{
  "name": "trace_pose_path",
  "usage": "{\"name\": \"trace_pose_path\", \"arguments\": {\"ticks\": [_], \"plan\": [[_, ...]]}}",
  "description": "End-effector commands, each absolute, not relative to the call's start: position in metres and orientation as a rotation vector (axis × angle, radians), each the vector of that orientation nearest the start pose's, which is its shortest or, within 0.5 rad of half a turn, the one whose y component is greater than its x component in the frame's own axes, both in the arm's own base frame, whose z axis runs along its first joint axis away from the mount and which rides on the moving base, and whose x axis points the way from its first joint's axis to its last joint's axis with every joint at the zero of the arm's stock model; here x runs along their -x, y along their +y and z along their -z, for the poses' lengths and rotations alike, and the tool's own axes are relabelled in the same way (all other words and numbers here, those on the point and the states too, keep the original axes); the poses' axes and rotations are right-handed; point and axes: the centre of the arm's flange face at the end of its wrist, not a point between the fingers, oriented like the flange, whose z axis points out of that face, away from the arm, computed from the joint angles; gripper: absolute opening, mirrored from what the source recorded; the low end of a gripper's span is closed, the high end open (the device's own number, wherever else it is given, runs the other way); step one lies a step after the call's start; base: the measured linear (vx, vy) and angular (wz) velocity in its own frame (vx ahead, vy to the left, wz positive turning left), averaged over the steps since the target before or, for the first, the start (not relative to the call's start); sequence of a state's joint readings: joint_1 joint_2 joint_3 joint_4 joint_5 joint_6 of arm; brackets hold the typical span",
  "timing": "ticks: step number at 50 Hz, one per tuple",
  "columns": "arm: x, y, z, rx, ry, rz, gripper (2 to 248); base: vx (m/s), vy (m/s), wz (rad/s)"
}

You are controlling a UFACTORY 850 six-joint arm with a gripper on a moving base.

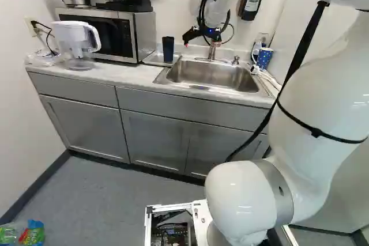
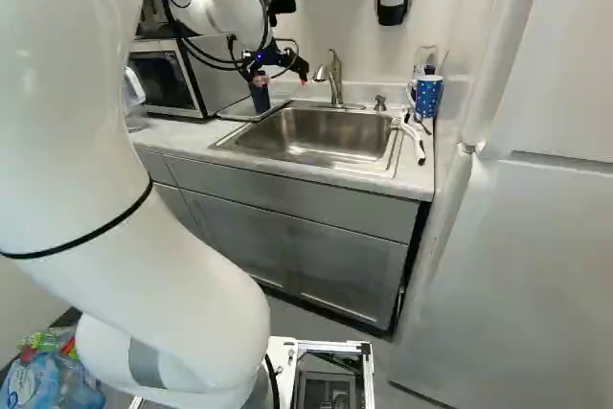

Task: Rinse the cup and place it in the tray

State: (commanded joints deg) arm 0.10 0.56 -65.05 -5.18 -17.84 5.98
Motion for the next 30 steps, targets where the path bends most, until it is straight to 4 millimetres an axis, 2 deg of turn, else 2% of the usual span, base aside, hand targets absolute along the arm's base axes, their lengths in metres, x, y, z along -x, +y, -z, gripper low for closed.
{"name": "trace_pose_path", "arguments": {"ticks": [23,30], "plan": [[-0.488,-0.025,-0.646,2.981,0.119,1.114,247,0.000,0.000,0.000],[-0.483,-0.031,-0.646,2.985,0.141,1.116,247,0.000,0.000,0.000]]}}
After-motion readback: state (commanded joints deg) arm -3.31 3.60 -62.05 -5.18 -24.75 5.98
